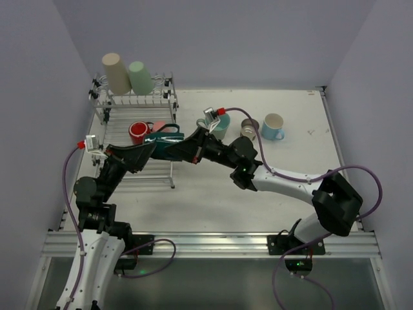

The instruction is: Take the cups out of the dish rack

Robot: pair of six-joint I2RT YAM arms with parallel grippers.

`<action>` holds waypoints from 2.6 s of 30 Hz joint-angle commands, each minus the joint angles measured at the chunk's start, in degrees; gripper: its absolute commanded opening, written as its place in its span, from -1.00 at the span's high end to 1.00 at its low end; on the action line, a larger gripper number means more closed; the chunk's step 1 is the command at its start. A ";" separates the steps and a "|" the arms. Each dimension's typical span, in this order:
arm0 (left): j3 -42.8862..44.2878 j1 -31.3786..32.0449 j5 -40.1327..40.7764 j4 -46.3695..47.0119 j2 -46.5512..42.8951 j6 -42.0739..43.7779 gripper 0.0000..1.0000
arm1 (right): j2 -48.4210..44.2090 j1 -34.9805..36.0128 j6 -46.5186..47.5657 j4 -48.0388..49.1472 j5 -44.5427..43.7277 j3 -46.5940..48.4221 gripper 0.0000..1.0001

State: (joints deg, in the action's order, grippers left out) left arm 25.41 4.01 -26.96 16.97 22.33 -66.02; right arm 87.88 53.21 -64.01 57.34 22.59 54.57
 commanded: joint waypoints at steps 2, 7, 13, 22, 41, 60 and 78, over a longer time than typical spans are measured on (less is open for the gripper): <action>4.55 0.74 -3.89 -0.44 0.96 6.07 -0.81 | -7.08 0.05 7.22 -4.84 -7.12 -2.00 1.00; 14.20 0.74 -4.25 -14.90 5.78 20.82 -1.00 | -15.88 -0.56 20.19 -25.83 -13.00 -3.15 1.00; 17.83 0.74 7.14 -29.68 7.29 34.10 -1.00 | -23.19 -2.05 36.72 -54.67 -24.85 0.97 1.00; 8.53 0.74 19.13 -32.27 5.80 36.75 -1.00 | -9.58 -7.50 51.51 -82.20 -26.72 17.32 1.00; 1.48 0.74 29.24 -21.46 12.91 31.83 -1.00 | 19.52 -7.68 59.08 -87.58 -28.47 35.25 0.96; 6.05 1.09 37.00 -9.85 32.16 35.61 -0.97 | 19.10 -9.44 59.18 -86.61 -27.16 34.12 -0.10; 19.05 10.58 32.34 -9.68 40.14 46.24 -1.00 | -5.93 -10.06 50.40 -75.72 -23.12 19.10 -0.76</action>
State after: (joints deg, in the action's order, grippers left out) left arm 40.12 14.20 5.61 4.89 58.63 -24.62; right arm 87.90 43.68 -9.93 -23.33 -1.89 76.93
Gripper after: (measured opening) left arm 0.997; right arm 0.884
